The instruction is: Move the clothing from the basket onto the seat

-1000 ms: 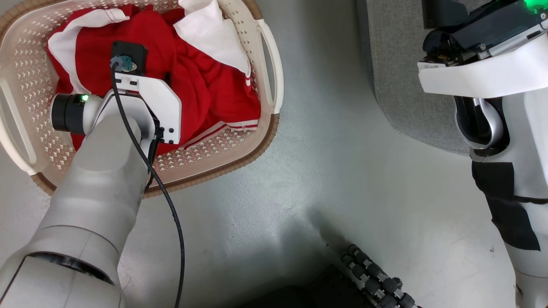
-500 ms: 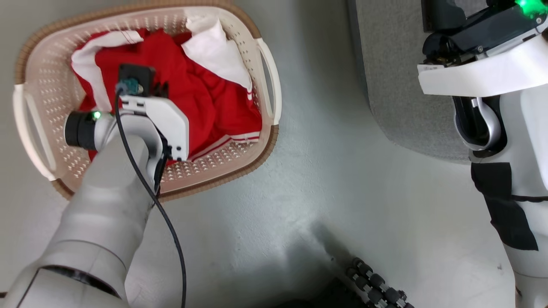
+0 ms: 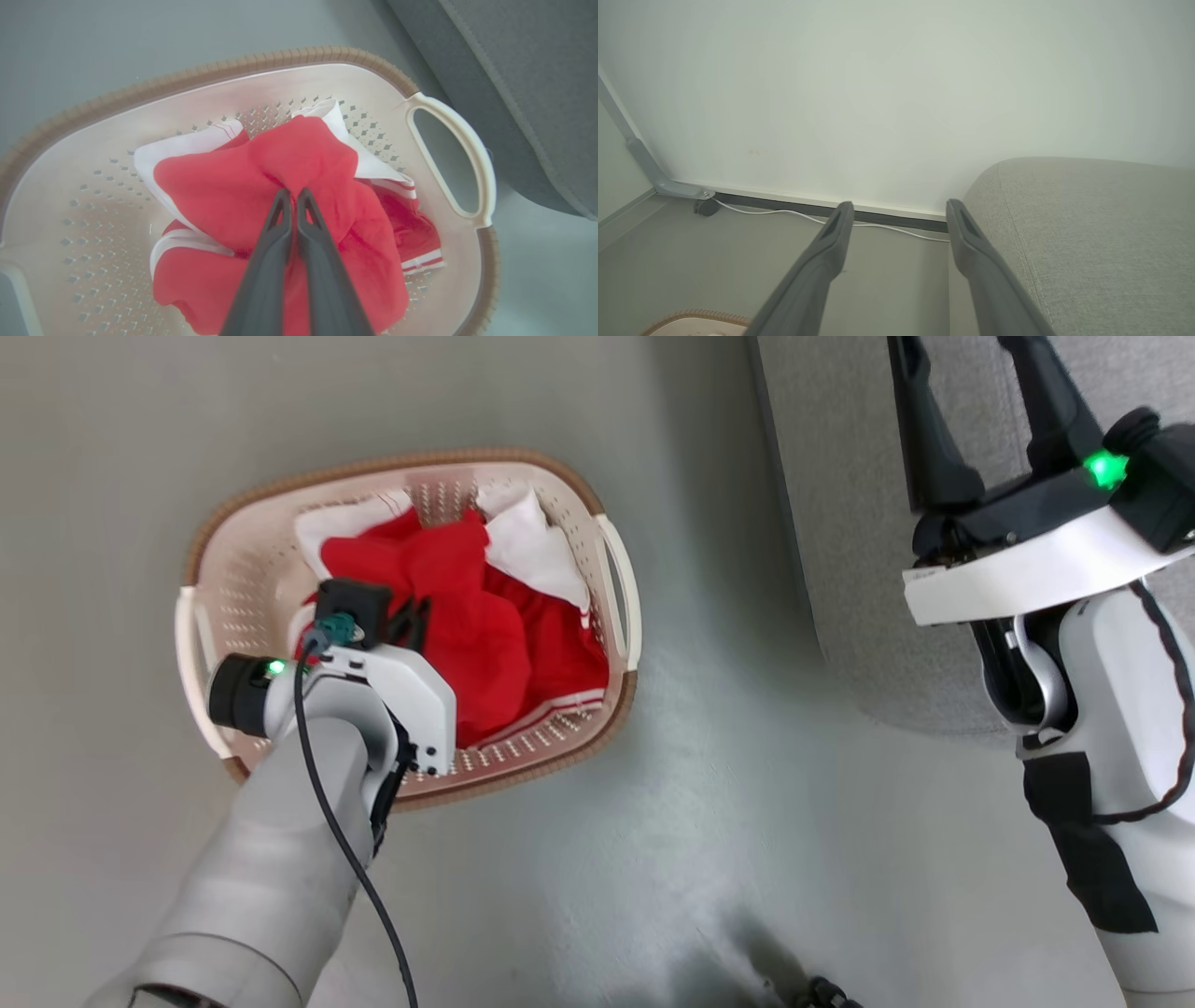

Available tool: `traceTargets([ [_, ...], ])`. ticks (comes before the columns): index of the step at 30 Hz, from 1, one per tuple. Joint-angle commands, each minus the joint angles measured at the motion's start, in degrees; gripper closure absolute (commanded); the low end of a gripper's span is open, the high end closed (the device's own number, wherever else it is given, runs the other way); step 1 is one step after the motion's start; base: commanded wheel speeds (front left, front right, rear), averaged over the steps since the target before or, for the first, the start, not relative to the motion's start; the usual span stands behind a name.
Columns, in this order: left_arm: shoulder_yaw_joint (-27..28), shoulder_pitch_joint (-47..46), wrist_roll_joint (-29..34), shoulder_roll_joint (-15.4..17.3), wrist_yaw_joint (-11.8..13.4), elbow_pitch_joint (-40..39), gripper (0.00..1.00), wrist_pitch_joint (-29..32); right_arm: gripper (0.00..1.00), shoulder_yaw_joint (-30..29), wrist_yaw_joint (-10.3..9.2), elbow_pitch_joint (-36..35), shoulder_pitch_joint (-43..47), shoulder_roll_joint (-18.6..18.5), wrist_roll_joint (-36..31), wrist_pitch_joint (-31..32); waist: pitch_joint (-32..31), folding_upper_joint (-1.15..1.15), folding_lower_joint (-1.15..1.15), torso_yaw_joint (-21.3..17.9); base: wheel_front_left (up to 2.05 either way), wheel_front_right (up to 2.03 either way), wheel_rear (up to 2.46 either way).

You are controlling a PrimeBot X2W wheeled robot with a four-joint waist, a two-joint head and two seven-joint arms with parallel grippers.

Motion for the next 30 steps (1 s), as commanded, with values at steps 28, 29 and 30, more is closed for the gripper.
traceTargets([
  [28,-0.6,13.3,0.6,0.4,-1.9,-23.0,1.0,-1.8,0.0,-4.1,0.41,5.9,19.0,-1.3,-3.8,-0.3,-26.7,0.0,0.0,10.7,0.0,0.0,0.0],
  [29,-0.2,13.2,1.1,0.4,-2.1,-24.0,1.0,-1.8,0.0,-4.3,0.41,6.0,19.5,-1.3,-4.0,-0.3,-27.2,0.0,0.0,10.9,0.0,0.0,0.0],
  [30,0.2,13.1,1.6,0.4,-2.3,-25.1,1.0,-1.8,0.0,-4.4,0.41,6.1,19.9,-1.2,-4.2,-0.3,-27.8,0.0,0.0,11.0,0.0,0.0,0.0],
])
